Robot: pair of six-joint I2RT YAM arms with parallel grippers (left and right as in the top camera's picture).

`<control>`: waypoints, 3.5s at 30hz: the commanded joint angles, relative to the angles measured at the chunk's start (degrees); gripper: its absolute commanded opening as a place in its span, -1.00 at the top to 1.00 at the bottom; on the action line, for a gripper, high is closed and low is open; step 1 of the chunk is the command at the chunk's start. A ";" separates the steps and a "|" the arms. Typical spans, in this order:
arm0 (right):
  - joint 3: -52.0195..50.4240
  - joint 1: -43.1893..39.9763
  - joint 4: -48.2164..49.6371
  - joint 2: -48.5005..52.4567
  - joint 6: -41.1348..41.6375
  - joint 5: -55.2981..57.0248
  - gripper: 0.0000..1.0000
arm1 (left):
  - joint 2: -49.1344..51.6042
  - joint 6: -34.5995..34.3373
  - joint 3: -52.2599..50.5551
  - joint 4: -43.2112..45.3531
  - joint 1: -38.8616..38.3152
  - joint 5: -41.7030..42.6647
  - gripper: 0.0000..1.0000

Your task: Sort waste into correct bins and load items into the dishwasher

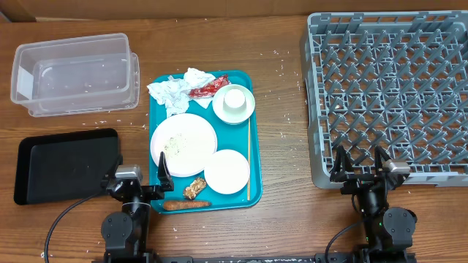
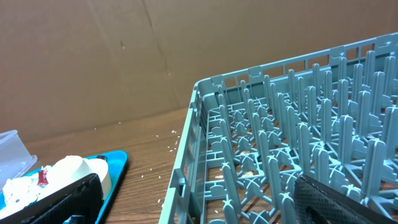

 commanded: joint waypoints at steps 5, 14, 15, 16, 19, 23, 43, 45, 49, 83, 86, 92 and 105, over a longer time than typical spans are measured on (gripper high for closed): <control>-0.59 0.33 0.35 -0.46 -0.39 0.59 -1.00 | -0.59 1.27 -0.20 -0.09 0.33 -0.15 -0.99; -0.59 0.33 0.35 -0.46 -0.39 0.59 -1.00 | -0.59 1.27 -0.20 -0.09 0.33 -0.15 -1.00; -0.59 0.33 0.35 -0.46 -0.39 0.59 -1.00 | -0.59 1.27 -0.20 -0.09 0.33 -0.15 -1.00; -0.59 0.33 0.35 -0.46 -0.39 0.59 -1.00 | -0.59 1.27 -0.20 -0.09 0.33 -0.15 -0.99; -0.59 0.33 0.35 -0.46 -0.39 0.59 -1.00 | -0.59 1.27 -0.20 -0.09 0.33 -0.15 -1.00; -0.59 0.33 0.35 -0.46 -0.39 0.59 -1.00 | -0.59 1.27 -0.20 -0.09 0.33 -0.15 -1.00; -0.59 0.33 0.35 -0.46 -0.39 0.59 -1.00 | -0.59 1.27 -0.20 -0.09 0.33 -0.15 -1.00; -0.59 0.33 0.35 -0.46 -0.39 0.59 -1.00 | -0.59 1.27 -0.20 -0.09 0.33 -0.15 -0.99; -0.59 0.33 0.35 -0.46 -0.39 0.59 -1.00 | -0.59 1.27 -0.20 -0.09 0.33 -0.15 -0.99; -0.59 0.33 0.35 -0.46 -0.39 0.59 -1.00 | -0.59 -25.22 -0.20 5.84 0.24 15.91 -1.00; -0.59 0.33 0.35 -0.46 -0.39 0.59 -1.00 | -0.59 -27.50 -0.20 15.47 0.24 18.40 -1.00; -0.59 0.33 0.35 -0.46 -0.39 0.59 -1.00 | -0.59 -31.61 0.39 25.88 0.26 16.96 -0.99; -0.59 0.33 0.35 -0.46 -0.39 0.59 -1.00 | 10.49 -28.09 24.68 0.90 0.28 36.74 -1.00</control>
